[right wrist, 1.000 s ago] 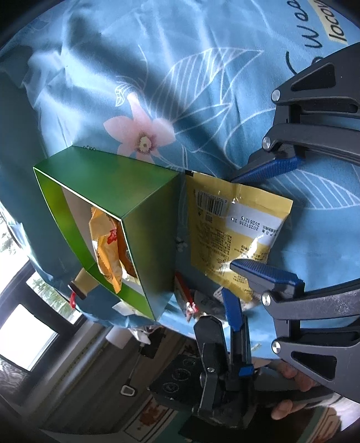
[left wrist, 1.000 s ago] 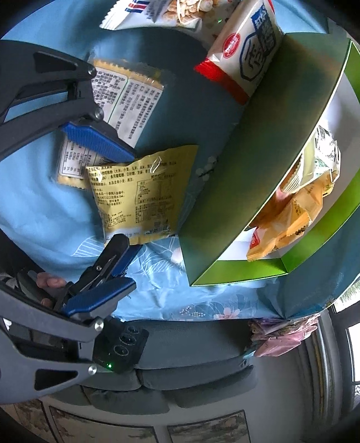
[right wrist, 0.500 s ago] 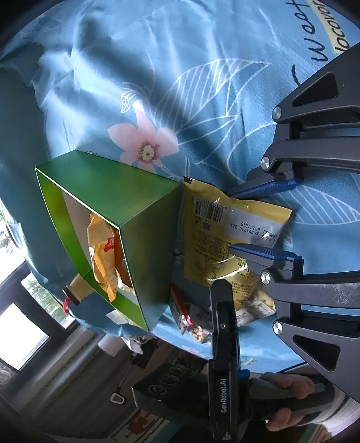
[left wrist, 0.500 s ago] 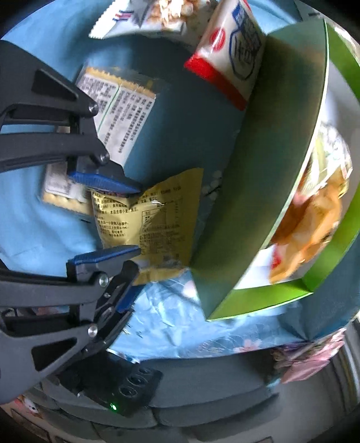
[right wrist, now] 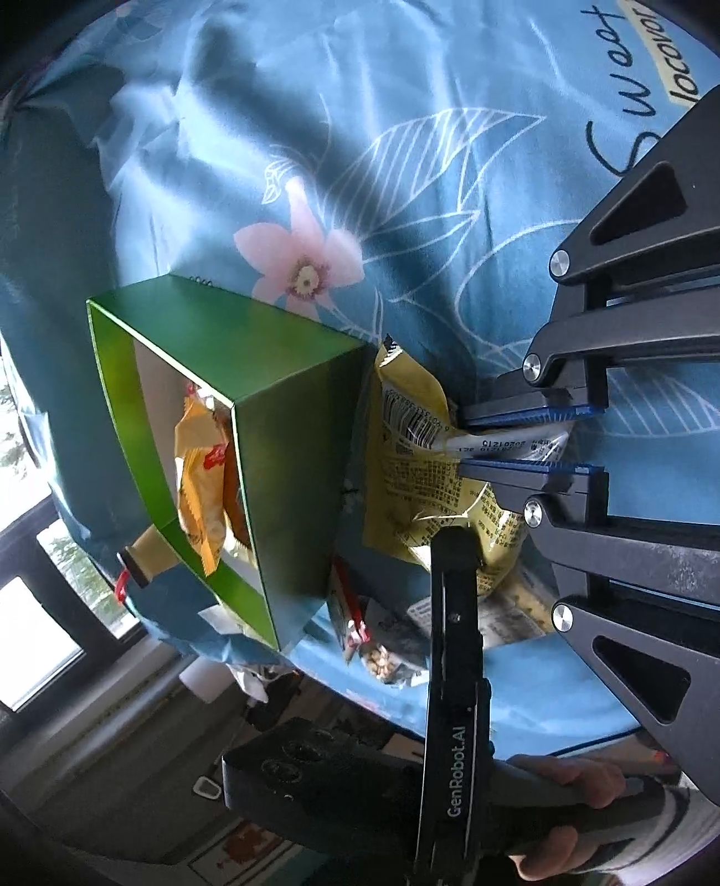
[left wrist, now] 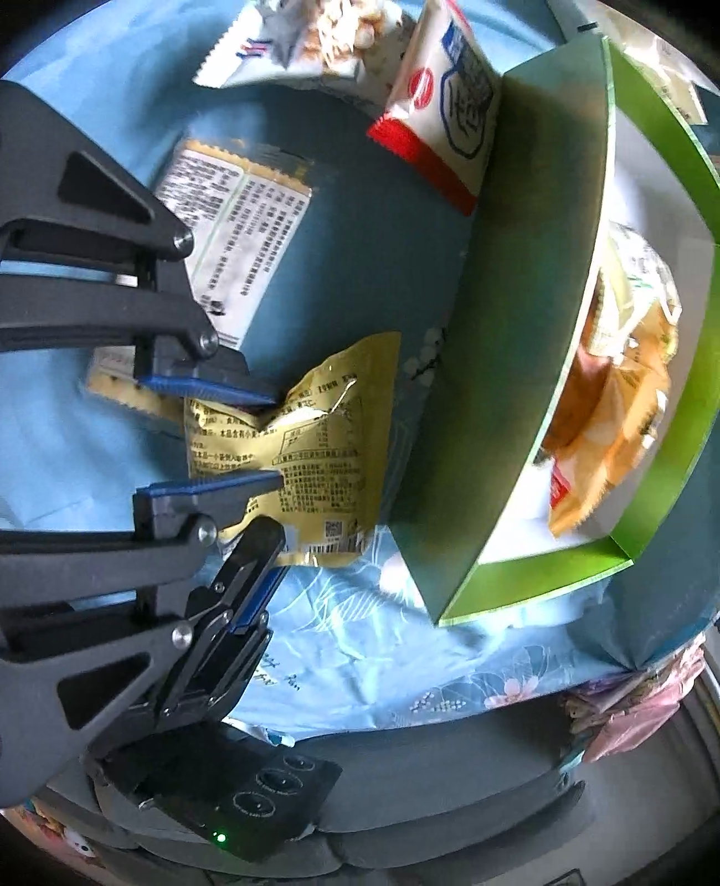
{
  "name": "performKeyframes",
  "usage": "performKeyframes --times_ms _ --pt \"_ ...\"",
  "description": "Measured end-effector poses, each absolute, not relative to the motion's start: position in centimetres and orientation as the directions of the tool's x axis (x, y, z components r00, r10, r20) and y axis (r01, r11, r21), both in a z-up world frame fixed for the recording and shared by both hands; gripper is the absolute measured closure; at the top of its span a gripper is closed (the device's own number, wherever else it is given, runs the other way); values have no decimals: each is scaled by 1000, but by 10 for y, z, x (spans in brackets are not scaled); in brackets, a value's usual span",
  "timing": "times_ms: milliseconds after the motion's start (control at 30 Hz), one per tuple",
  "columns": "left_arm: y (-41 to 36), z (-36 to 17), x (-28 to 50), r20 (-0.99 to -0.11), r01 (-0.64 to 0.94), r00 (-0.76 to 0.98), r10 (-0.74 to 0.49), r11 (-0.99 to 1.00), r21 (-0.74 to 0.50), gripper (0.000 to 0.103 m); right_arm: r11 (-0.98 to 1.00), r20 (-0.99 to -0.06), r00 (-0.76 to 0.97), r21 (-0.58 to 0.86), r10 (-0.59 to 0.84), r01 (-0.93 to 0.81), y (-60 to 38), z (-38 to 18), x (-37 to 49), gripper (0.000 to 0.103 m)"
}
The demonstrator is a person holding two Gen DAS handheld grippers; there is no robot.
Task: Organize snacks
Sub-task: 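Grasp the yellow translucent packet with the left gripper and lift it, then carry the yellow packet over the green box and lower it inside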
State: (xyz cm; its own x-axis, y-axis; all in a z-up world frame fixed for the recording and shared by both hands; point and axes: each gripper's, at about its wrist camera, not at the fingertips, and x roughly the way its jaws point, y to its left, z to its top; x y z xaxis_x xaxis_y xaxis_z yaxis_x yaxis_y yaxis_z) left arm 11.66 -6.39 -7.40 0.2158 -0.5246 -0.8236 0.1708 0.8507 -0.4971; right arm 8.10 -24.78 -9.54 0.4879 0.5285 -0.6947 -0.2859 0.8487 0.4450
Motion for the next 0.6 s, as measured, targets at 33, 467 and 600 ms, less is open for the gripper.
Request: performKeyframes --times_ms 33,467,600 --pt "-64 -71 115 -820 174 223 -526 850 -498 82 848 -692 490 445 530 -289 -248 -94 80 90" --pt "-56 -28 97 -787 221 329 -522 853 -473 82 841 -632 556 399 541 -365 -238 -42 62 90" --pt "-53 -15 98 -773 233 358 -524 852 -469 82 843 -618 574 371 537 -389 -231 -27 64 90"
